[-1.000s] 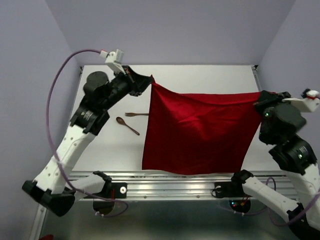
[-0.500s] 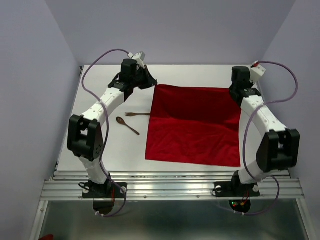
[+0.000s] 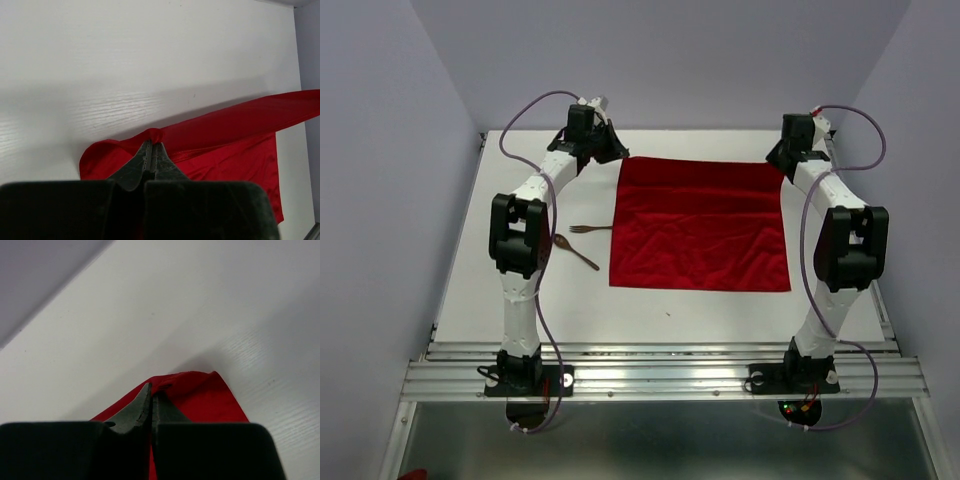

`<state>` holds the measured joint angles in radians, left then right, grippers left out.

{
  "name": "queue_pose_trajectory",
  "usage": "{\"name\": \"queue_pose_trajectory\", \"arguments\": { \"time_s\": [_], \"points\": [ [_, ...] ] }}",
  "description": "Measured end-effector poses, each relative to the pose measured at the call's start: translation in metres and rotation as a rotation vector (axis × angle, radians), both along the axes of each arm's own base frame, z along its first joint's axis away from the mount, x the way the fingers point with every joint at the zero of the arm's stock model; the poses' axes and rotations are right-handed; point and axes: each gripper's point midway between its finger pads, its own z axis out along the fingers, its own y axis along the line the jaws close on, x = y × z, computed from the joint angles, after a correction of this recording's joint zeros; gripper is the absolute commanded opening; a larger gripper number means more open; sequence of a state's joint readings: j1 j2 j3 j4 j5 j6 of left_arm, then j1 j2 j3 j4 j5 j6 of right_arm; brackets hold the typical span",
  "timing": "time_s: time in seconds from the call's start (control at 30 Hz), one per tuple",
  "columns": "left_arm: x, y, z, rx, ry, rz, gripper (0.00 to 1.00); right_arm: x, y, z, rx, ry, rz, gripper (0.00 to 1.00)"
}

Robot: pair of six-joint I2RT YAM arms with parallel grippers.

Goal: Fold the napkin into a case and place the utensils inside
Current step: Fold and flatten the napkin at the center of the board.

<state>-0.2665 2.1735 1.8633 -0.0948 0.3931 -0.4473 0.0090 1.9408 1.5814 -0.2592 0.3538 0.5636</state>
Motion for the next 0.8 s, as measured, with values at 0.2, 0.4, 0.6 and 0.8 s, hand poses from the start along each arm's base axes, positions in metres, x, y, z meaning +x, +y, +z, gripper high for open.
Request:
{"name": "queue_pose_trajectory", "arguments": {
  "time_s": [0.2,0.4,0.6,0.8],
  "points": [
    [-0.01,0.002,-0.009,0.014,0.029,-0.025,0.0,-0.006,0.009,-0.012,0.057,0.038,0.063,0.01],
    [-0.057,0.014,-0.024,0.04,0.115,-0.031,0.0,-0.061,0.023,-0.047,0.144,0.165,0.108,0.01],
    [-0.097,0.022,-0.02,0.041,0.139,-0.027,0.0,-0.135,0.038,-0.06,0.242,0.221,0.108,0.01],
    [-0.146,0.015,-0.032,0.041,0.196,-0.055,0.0,-0.175,0.046,-0.062,0.278,0.233,0.128,0.01]
  ]
}}
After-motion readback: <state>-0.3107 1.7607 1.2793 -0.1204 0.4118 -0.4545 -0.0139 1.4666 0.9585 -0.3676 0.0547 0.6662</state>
